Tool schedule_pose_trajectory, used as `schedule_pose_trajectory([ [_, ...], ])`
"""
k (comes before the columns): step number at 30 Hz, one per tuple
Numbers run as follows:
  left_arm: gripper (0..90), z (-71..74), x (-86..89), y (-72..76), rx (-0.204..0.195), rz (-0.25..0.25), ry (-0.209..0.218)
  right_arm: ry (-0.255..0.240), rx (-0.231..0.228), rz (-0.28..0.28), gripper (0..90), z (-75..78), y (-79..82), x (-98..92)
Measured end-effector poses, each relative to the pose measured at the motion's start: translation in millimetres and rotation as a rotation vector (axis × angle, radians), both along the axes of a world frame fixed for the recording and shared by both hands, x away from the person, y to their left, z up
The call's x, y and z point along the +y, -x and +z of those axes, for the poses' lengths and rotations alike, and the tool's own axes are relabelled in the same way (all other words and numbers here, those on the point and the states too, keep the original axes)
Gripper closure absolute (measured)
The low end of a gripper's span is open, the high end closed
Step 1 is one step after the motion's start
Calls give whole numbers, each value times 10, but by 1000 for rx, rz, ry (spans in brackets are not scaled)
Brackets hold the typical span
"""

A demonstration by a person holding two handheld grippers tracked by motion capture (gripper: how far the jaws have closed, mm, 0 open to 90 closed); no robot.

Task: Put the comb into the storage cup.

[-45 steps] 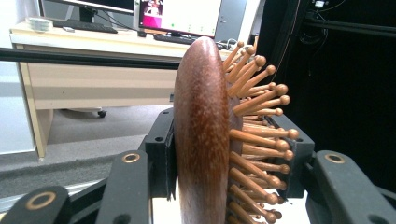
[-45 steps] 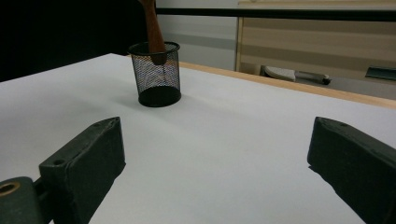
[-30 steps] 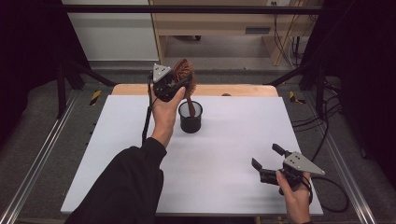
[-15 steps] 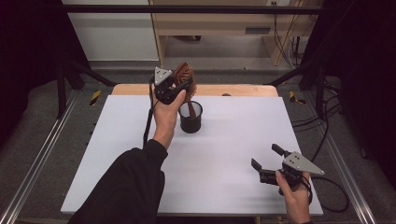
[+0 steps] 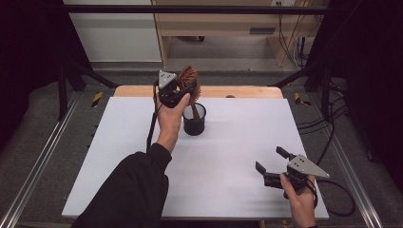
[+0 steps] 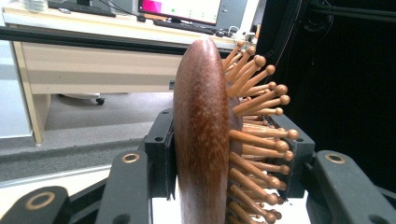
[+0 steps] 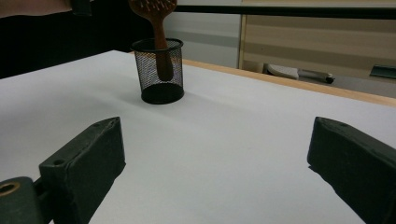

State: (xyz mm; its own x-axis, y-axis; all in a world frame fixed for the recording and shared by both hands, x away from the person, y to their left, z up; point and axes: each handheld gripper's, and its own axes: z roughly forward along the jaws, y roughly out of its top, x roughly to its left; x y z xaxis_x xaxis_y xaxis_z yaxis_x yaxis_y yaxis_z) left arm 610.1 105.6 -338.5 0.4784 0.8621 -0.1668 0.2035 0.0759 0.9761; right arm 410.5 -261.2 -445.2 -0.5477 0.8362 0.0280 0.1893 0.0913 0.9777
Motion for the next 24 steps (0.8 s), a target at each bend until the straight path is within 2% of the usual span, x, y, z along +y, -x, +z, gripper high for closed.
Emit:
schedule_pose_trajectory([
  [24, 501, -88, -7, 2, 23, -1, 31, 2, 7, 1, 42, -10, -6, -5],
])
